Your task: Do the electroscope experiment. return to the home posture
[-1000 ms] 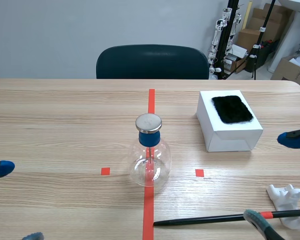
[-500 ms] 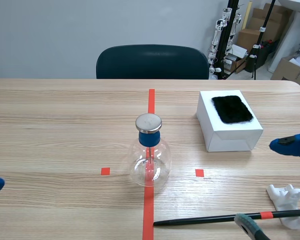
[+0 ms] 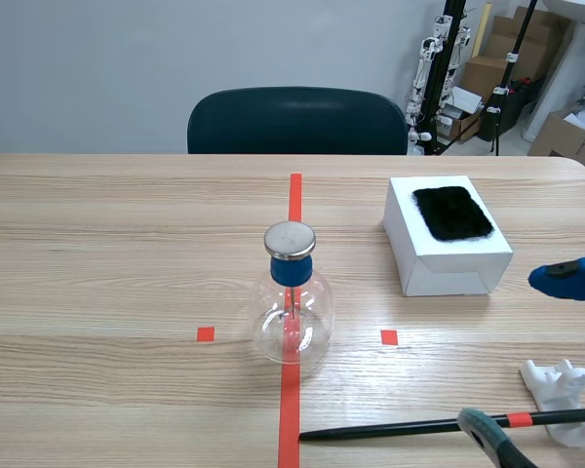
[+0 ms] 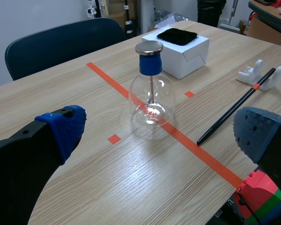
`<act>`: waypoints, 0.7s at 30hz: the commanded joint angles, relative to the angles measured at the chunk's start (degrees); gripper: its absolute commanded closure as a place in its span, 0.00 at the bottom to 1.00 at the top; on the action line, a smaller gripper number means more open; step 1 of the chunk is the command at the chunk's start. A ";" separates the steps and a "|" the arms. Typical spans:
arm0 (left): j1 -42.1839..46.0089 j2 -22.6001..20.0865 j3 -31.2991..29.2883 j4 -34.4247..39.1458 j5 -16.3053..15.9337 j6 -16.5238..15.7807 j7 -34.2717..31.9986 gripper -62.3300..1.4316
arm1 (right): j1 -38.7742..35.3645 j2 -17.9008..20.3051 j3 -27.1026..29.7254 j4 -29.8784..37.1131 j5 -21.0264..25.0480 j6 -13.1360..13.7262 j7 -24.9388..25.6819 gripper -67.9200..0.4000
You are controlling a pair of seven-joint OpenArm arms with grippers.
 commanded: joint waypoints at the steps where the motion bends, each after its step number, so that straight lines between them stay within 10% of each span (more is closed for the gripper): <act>1: 0.28 0.52 -0.07 1.62 -0.28 -0.13 -0.83 0.00 | 0.20 -0.02 0.33 0.68 1.33 -0.09 0.83 0.08; 21: -4.00 0.48 -0.04 6.03 -0.46 -4.09 4.92 0.00 | 0.17 -0.02 0.33 0.55 3.17 -1.38 -0.46 0.08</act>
